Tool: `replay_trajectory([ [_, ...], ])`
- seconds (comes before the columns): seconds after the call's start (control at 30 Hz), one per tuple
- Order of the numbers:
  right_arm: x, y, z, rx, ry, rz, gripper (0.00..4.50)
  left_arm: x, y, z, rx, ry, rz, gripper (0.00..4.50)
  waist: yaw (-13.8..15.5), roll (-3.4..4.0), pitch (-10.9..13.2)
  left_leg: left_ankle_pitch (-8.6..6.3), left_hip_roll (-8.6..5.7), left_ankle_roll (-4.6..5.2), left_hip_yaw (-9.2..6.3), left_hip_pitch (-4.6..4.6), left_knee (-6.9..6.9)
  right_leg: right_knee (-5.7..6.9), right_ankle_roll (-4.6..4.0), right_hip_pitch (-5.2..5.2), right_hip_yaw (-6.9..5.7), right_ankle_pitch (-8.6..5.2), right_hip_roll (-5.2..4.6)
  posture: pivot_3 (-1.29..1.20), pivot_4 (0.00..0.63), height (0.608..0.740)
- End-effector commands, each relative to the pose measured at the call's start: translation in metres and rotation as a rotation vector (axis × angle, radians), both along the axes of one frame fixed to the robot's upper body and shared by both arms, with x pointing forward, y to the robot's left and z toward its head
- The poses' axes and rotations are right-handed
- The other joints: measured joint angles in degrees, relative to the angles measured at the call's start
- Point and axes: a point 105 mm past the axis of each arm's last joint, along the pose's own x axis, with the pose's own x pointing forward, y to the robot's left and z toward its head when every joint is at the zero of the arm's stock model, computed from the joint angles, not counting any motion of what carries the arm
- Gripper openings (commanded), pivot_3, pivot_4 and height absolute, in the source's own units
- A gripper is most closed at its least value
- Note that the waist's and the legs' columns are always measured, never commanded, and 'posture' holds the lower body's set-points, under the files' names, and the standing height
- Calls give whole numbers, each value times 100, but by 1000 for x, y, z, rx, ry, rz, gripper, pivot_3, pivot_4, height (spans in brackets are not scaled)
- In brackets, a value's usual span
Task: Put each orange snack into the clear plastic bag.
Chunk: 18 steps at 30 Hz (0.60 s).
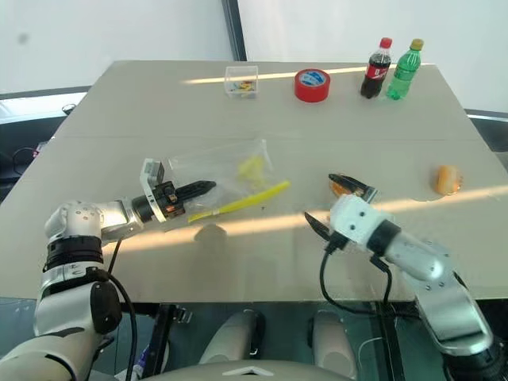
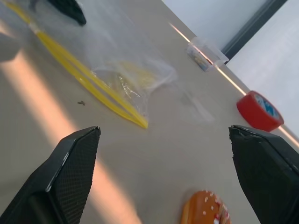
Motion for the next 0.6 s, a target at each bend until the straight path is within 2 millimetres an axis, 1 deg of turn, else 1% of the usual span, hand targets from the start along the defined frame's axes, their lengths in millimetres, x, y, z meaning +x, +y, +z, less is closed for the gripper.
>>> replay_trajectory([
  [0.03, 10, 13, 1, -106, -145, 2, 4500, 0, -3, 32, -34, -76, -17, 9, 2, 0, 0, 1, -2, -2, 0, -2, 0, 0, 0, -2, 0, 0, -1, 0, 150, 740],
  [0.2, 30, 34, -4, -230, -286, 23, 4500, -3, -7, 44, -44, -80, -39, 9, -18, -4, 2, 3, -7, -6, 4, -2, -2, 3, 0, -7, 6, 0, -1, 0, 150, 740],
  [0.27, 38, 41, -4, -240, -312, 21, 4500, -4, -7, 46, -46, -80, -43, 9, -24, -11, 6, 8, -9, -13, 6, -2, -2, 12, -1, -12, 8, 0, 0, 0, 150, 740],
  [0.4, 61, 56, 1, -259, -410, -17, 4500, -5, -10, 51, -74, -81, -49, 9, -29, -20, 11, 15, -9, -26, 9, -5, -2, 39, -2, -32, 16, 0, -1, 0, 150, 740],
  [0.5, 71, 66, 3, -276, -469, -34, 4500, -5, -12, 52, -77, -81, -51, 9, -34, -22, 11, 18, -8, -30, 14, -6, -2, 59, -3, -43, 24, 0, -1, 0, 150, 740],
  [0.6, 82, 73, 5, -292, -529, -70, 4500, -5, -13, 53, -84, -85, -48, 9, -53, -25, 12, 19, -9, -33, 15, -8, -3, 61, -4, -49, 26, 0, 0, 0, 150, 740],
])
